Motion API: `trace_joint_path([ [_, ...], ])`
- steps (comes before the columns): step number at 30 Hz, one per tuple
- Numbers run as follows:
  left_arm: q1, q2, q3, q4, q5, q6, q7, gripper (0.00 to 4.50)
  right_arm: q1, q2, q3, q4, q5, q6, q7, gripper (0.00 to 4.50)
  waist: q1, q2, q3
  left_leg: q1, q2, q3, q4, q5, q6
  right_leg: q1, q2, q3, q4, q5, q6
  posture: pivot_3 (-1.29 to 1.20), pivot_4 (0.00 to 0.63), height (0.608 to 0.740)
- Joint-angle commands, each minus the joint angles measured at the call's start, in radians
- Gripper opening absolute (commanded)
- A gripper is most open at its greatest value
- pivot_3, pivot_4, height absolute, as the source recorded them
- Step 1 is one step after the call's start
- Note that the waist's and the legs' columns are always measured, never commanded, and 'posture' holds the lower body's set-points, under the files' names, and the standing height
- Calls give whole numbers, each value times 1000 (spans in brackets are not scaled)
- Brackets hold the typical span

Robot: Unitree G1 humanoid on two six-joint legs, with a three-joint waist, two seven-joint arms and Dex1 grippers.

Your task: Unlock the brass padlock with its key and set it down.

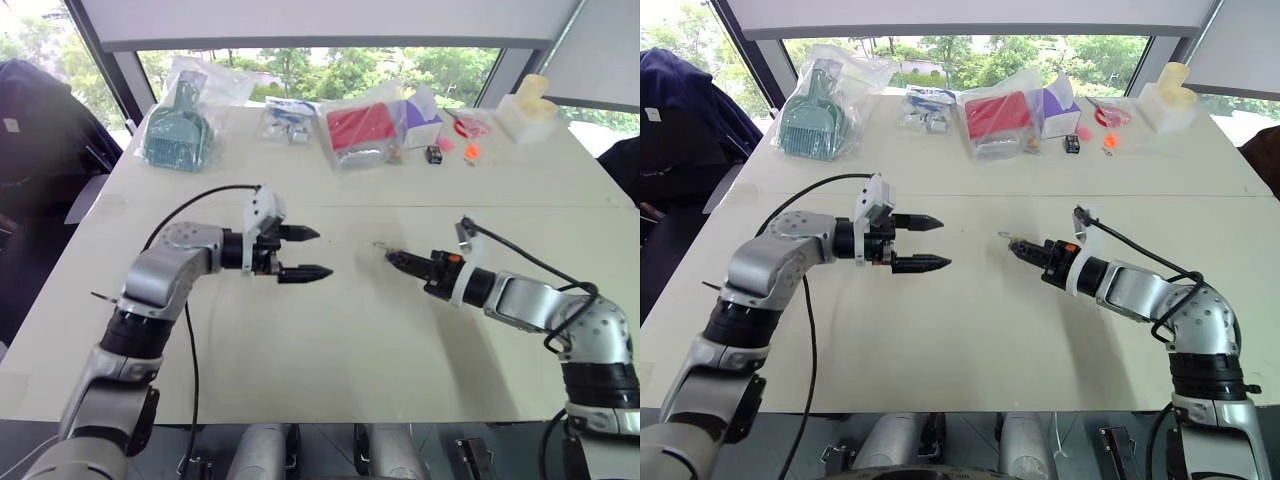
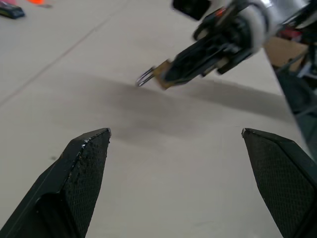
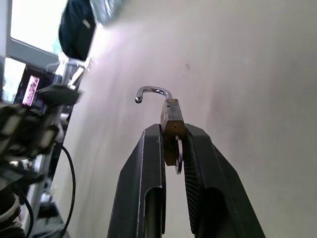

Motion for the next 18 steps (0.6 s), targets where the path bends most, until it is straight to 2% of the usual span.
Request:
trace_joint_path([
  [1,14,11,16,-66,-24,38,36,4410,-68,1,17,63,-72,53,85,85,-2,0,0,0,0,0,0,0,0,0,0,0,0,0,0,0,150,740],
  [4,28,9,13,-79,-22,43,61,4410,-101,-7,52,114,-182,90,148,85,1,0,0,0,0,0,0,0,0,0,1,0,0,0,0,0,150,740],
  [8,41,3,6,-86,-18,39,94,4500,-115,-26,72,120,-314,109,229,1845,4,0,0,-1,0,0,0,0,0,-1,2,0,0,0,0,0,150,740],
  [13,61,6,0,-97,-25,38,108,4500,-84,-112,115,6,-495,74,341,4373,8,0,0,0,0,0,0,0,0,0,2,0,0,0,0,0,150,740],
  [18,84,18,12,-102,-36,55,120,4500,45,-325,90,-208,-683,-69,502,4443,11,0,0,-1,-4,0,0,0,1,1,-1,-1,-2,0,0,0,150,740],
])
